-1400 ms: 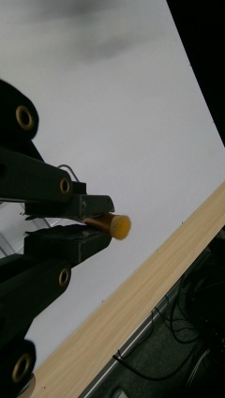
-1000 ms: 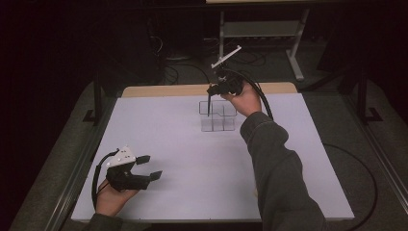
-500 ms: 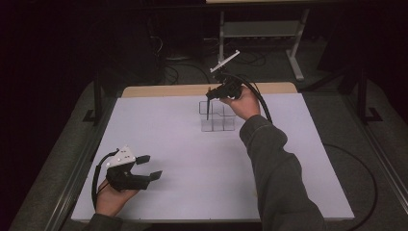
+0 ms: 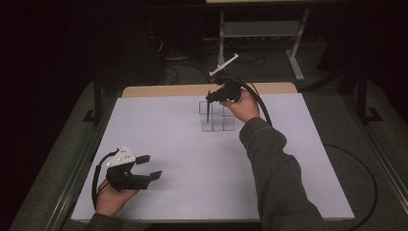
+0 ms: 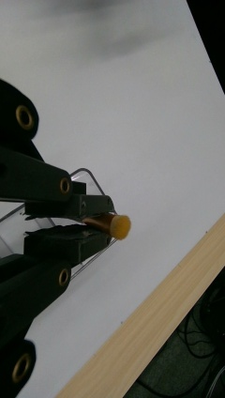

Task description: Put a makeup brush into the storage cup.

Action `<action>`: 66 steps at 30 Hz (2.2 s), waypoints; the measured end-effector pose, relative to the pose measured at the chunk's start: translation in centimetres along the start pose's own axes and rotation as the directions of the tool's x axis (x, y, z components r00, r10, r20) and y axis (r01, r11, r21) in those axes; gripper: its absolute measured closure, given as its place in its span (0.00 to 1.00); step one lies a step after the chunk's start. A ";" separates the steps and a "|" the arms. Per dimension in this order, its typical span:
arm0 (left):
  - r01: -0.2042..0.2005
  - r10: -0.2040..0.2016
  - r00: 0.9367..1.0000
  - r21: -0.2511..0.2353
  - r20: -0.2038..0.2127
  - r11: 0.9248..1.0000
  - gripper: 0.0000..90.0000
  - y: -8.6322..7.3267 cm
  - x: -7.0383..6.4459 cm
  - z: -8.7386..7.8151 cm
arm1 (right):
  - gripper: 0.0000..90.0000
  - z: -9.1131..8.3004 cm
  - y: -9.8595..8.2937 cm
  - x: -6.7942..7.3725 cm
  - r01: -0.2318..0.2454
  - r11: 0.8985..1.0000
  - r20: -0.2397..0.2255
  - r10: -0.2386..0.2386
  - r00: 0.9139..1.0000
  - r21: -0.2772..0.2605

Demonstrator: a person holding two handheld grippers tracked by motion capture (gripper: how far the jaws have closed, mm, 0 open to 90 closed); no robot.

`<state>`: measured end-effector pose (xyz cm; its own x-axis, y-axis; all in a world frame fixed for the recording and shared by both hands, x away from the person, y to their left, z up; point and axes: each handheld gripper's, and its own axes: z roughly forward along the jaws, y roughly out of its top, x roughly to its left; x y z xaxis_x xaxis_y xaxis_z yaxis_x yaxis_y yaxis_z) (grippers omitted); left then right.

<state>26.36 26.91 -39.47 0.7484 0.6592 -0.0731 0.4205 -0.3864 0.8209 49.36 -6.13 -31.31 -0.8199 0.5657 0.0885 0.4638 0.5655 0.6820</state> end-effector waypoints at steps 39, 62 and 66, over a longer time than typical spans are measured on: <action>-0.003 0.003 1.000 0.005 0.005 1.000 0.29 0.1 -0.2 0.3 | 0.68 -0.6 -2.3 -0.1 -0.060 0.998 -0.010 0.060 0.998 0.002; -0.003 0.003 1.000 -0.003 0.011 1.000 0.29 0.1 -0.2 0.7 | 0.67 -2.1 -4.7 -0.1 -0.085 0.996 -0.027 0.084 0.996 -0.019; -0.006 0.006 1.000 -0.002 0.010 1.000 0.29 0.1 -0.2 0.7 | 0.65 -2.4 -5.2 -0.2 -0.091 0.996 -0.033 0.090 0.995 -0.025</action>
<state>26.62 26.31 -39.74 0.7561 0.6503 -0.0740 0.4148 -0.3887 0.8227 46.33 -10.64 -33.20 -0.7856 0.5939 0.1734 0.5276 0.4966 0.6893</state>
